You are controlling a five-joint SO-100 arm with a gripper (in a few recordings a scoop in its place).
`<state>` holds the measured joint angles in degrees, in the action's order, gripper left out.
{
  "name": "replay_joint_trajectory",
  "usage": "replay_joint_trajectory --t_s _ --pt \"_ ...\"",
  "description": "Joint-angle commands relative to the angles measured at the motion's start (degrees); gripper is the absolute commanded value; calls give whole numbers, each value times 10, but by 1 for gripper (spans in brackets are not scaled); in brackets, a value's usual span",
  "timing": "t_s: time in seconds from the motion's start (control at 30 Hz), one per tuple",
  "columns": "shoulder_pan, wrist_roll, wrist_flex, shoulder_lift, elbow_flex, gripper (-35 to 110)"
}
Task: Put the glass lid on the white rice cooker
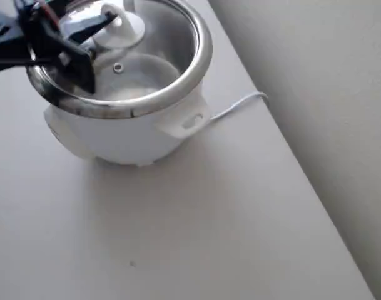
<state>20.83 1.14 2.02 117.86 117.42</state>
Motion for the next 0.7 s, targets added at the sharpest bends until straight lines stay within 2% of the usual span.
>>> replay_joint_trajectory --t_s 0.0,0.2,0.4,0.53,0.67 --pt "-8 -20 38 69 86 23" --pt "-38 -32 148 192 99 18" --pt "-39 -62 267 338 89 0" --pt "-55 -69 367 446 88 0" --pt "-131 -61 461 541 95 0"
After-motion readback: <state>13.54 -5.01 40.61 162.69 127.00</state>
